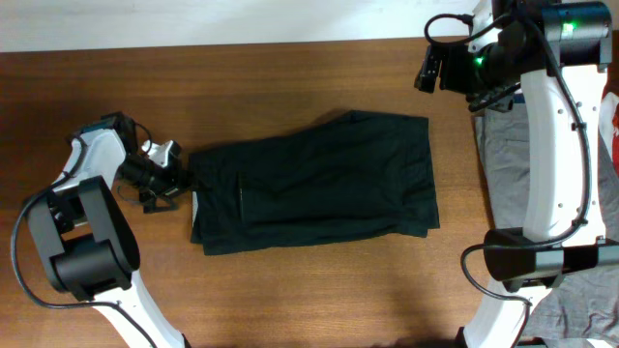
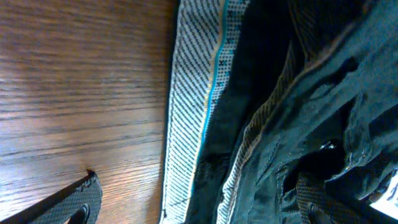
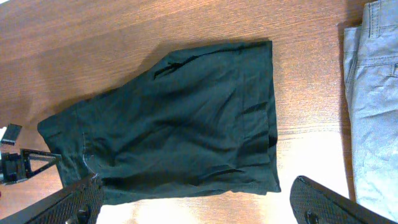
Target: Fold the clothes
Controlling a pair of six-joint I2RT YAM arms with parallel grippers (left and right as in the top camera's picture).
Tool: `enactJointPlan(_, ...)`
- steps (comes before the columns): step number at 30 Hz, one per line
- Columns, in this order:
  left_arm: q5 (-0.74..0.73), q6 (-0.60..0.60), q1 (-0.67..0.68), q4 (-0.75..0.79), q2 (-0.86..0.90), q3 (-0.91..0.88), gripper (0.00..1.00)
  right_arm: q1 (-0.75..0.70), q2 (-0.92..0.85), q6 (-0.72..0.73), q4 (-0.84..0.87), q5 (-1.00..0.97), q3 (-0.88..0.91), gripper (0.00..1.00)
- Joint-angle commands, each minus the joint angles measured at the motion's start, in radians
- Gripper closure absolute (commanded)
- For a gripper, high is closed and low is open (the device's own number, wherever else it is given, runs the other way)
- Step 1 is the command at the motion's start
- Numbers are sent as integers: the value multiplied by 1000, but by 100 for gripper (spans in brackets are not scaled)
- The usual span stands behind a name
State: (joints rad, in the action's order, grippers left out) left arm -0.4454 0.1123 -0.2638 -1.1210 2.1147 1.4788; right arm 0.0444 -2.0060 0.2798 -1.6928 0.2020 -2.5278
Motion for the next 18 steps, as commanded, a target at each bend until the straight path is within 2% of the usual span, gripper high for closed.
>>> enactJointPlan(1, -48, 12, 26, 26, -2, -73, 1, 1, -3, -11, -6, 16, 3, 1)
enactJointPlan(2, -49, 8, 35, 39, -2, -92, 1, 1, -3, -11, -6, 16, 3, 1)
enactJointPlan(4, -49, 5, 66, 55, -2, -106, 9, 1, -3, -11, -6, 16, 3, 1)
enactJointPlan(8, -48, -13, 100, 74, -2, -106, 40, 1, -3, -11, -6, 15, 3, 1)
enactJointPlan(9, -48, -13, 100, 77, -2, -106, 52, 1, -3, -11, -6, 15, 3, 1)
enactJointPlan(11, 5, -47, 97, 77, -2, -101, 99, 1, -3, -11, -6, 15, 3, 1)
enactJointPlan(13, 116, -108, 85, 34, -2, -61, 100, 1, -3, -11, -6, 15, 3, 1)
enactJointPlan(15, 261, -161, 63, -77, -2, 42, 100, 1, -3, -11, -6, 16, 3, 1)
enactJointPlan(16, 341, -193, 46, -167, -2, 148, 100, 1, -3, -11, -6, 15, 3, 1)
enactJointPlan(18, 410, -199, 36, -333, -2, 371, 99, 1, -3, -11, -6, 15, 3, 1)
